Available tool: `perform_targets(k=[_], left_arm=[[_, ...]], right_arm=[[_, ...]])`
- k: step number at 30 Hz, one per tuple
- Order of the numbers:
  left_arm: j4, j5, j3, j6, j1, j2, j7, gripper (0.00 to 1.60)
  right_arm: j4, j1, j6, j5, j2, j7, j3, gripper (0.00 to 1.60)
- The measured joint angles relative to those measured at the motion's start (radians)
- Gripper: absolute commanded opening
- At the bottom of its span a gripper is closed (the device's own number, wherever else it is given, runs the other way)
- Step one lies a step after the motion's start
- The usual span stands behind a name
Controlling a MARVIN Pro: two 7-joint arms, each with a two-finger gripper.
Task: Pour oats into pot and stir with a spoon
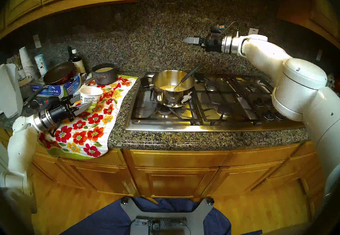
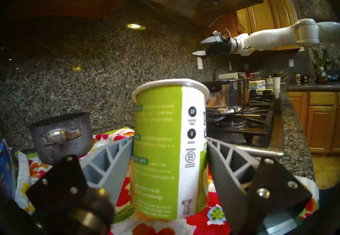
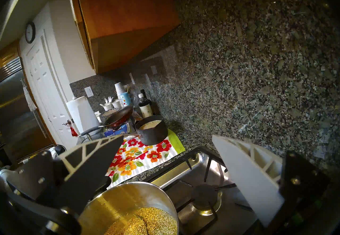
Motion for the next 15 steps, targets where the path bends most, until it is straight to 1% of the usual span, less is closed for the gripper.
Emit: perform_targets(k=[2, 5, 7, 13, 15], left_arm=[[0.000, -0.007, 0.007, -0.007, 0.002, 0.004, 0.000, 0.83], [-0.001, -0.039, 0.027, -0.027, 0.011, 0.017, 0.000, 0.84], [-0.001, -0.052, 0.035, -0.035, 0.014, 0.022, 0.000, 0.82], [0.001, -0.110, 0.076, -0.059, 0.027, 0.047, 0.000, 0.88], [0.002, -0.120, 0.090, -0.065, 0.030, 0.055, 0.000, 0.87]], right_arm=[[0.000, 0.000, 0.000, 0.000, 0.000, 0.000, 0.000, 1.60], [0.000, 0.000, 0.000, 0.000, 0.000, 0.000, 0.000, 1.60], [0.000, 0.000, 0.000, 0.000, 0.000, 0.000, 0.000, 1.60], [0.000, 0.000, 0.000, 0.000, 0.000, 0.000, 0.000, 1.60], [0.000, 0.000, 0.000, 0.000, 0.000, 0.000, 0.000, 1.60]])
